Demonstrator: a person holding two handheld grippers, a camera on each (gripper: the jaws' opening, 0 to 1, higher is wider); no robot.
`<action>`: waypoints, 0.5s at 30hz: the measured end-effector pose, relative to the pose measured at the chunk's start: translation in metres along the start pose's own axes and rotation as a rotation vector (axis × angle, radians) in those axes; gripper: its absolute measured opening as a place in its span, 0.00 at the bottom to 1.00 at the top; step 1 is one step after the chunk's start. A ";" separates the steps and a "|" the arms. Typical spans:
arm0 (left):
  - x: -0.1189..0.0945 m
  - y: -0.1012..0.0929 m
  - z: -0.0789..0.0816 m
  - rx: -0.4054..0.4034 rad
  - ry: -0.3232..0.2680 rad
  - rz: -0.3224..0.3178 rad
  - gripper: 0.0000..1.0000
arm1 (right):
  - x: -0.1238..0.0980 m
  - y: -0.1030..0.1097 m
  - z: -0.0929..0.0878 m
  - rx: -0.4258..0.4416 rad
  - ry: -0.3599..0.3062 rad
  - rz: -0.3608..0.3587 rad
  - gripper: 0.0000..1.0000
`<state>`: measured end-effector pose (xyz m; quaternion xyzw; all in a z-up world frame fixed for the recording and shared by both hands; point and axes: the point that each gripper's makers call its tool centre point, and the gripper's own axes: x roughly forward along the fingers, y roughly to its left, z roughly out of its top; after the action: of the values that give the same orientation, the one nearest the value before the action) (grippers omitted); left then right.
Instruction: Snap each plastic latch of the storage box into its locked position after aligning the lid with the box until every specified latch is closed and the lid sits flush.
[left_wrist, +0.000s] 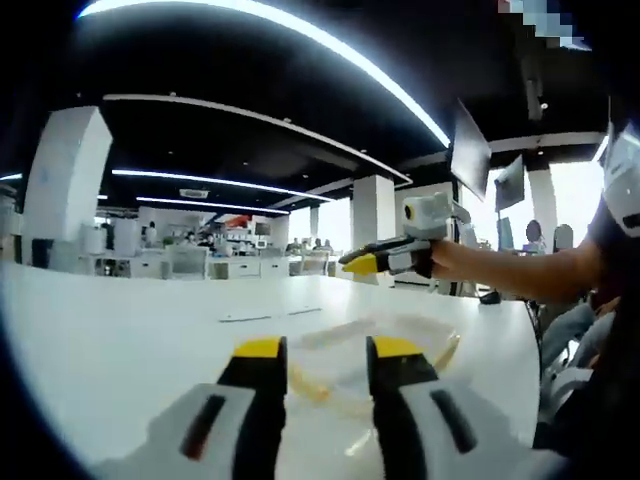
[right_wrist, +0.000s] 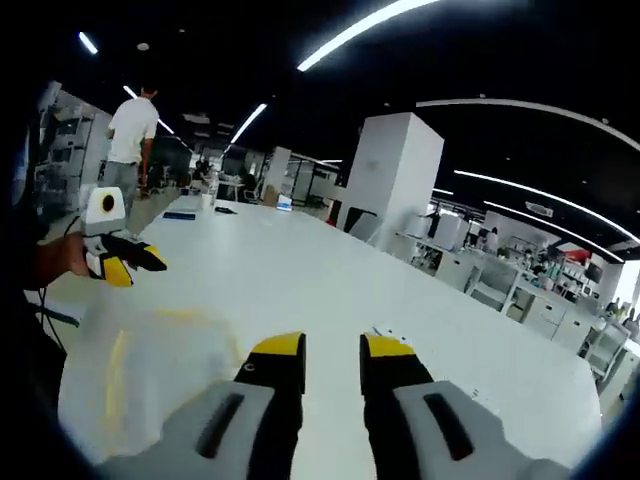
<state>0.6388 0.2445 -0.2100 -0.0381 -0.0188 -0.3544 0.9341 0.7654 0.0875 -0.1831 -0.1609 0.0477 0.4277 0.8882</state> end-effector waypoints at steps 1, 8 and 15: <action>0.000 0.001 0.000 0.008 0.000 0.000 0.39 | -0.012 0.001 0.002 0.016 -0.027 -0.047 0.27; 0.001 0.009 -0.003 0.099 0.038 0.001 0.52 | -0.055 0.000 0.000 0.012 -0.075 -0.211 0.37; -0.001 0.005 0.001 0.139 0.025 -0.018 0.61 | -0.099 -0.006 0.003 0.076 -0.152 -0.343 0.57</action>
<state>0.6416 0.2491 -0.2096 0.0317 -0.0321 -0.3611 0.9314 0.7082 0.0113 -0.1572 -0.1001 -0.0313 0.2789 0.9546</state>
